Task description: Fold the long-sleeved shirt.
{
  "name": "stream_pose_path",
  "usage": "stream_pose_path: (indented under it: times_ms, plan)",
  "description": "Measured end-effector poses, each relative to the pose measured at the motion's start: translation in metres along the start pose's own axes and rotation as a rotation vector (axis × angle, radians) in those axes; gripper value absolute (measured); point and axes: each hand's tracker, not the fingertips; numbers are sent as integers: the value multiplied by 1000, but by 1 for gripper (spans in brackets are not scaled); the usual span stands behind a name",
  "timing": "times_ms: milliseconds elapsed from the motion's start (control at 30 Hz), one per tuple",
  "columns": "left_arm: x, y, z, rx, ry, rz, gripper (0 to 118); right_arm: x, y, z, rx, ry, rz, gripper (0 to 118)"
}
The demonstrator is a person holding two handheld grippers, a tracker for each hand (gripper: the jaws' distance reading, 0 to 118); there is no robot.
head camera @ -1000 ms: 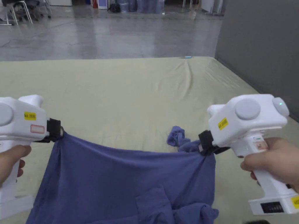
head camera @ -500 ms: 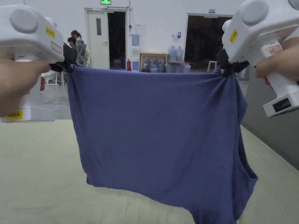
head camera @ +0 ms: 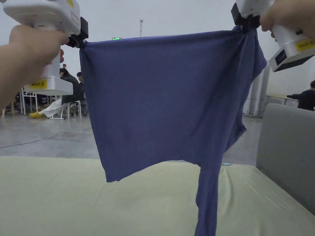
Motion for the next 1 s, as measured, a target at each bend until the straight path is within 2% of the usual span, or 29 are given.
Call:
stream_pose_path:
  times_ms: [167, 267, 433, 600, 800, 933, 1000]
  plan:
    - [-6, -31, -11, -83, -7, 12, 0, -12, -41, -24, -77, 32, 60, 5]
    - [-9, -72, -20, -141, -8, -25, 0, -30, -96, -47, -150, 87, 97, 5]
    - [-17, -175, -33, -339, -26, -55, 0, -73, -230, -86, -341, 183, 222, 5]
    - [-31, -279, -38, -534, -14, -75, 0, -101, -356, -97, -503, 295, 230, 5]
    - [-47, -349, 11, -651, -41, -79, 0, -107, -458, -41, -595, 416, 187, 5]
    - [-61, -383, 75, -668, -67, -23, 0, -110, -508, 23, -610, 477, 228, 5]
    - [-68, -401, 104, -701, -82, -29, 0, -113, -531, 56, -637, 507, 225, 5]
